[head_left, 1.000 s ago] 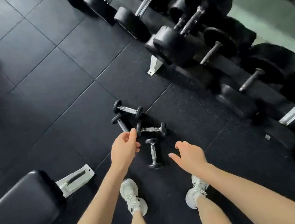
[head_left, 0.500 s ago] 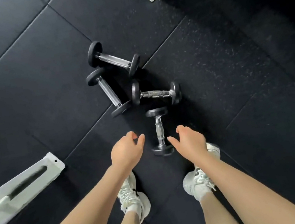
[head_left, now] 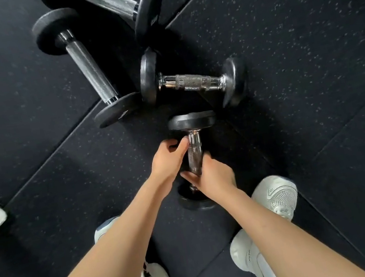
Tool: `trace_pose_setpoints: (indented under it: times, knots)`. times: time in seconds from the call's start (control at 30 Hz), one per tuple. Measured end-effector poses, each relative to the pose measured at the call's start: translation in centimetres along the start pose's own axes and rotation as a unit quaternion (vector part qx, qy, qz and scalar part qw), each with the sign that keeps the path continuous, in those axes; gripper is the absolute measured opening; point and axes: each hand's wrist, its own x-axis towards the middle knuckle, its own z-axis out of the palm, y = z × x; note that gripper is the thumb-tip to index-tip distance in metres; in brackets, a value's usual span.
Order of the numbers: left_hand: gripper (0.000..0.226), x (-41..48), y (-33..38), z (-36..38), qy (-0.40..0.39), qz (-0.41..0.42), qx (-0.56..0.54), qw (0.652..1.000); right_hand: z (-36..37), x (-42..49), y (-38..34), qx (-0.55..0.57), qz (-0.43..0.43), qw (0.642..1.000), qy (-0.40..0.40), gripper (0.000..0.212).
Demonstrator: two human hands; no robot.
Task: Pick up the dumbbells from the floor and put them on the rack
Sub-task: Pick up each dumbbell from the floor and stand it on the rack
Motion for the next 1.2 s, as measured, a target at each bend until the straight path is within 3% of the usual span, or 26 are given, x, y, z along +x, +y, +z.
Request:
trace_pose_setpoints:
  times: [0.17, 0.47, 0.73, 0.83, 1.03, 1.2]
  knots:
    - [0.035, 0.7, 1.0, 1.7, -0.037, 0.027, -0.090, 0.995, 0.5, 0.0, 0.3, 0.125, 0.012, 0.992, 0.001, 0.047]
    - [0.032, -7.6, 4.9, 0.8, -0.023, 0.023, -0.107, 0.994, -4.9, -7.6, 0.2, 0.168, 0.010, 0.986, 0.009, 0.032]
    - [0.018, -25.2, 15.9, 0.1, 0.024, 0.041, -0.082, 0.995, -19.3, -23.2, 0.1, 0.179, -0.013, 0.984, 0.006, 0.035]
    - [0.026, -33.6, 21.6, 0.2, 0.032, 0.068, -0.091, 0.993, -26.2, -29.9, 0.9, 0.155, -0.038, 0.987, 0.019, 0.040]
    - [0.028, -49.0, 32.7, 1.8, 0.041, 0.147, -0.089, 0.984, -39.9, -42.5, 3.7, 0.124, -0.094, 0.984, 0.090, 0.043]
    - [0.026, -56.5, 40.3, 4.6, 0.025, 0.189, -0.101, 0.976, -48.3, -48.2, 6.4, 0.126, -0.096, 0.976, 0.153, 0.045]
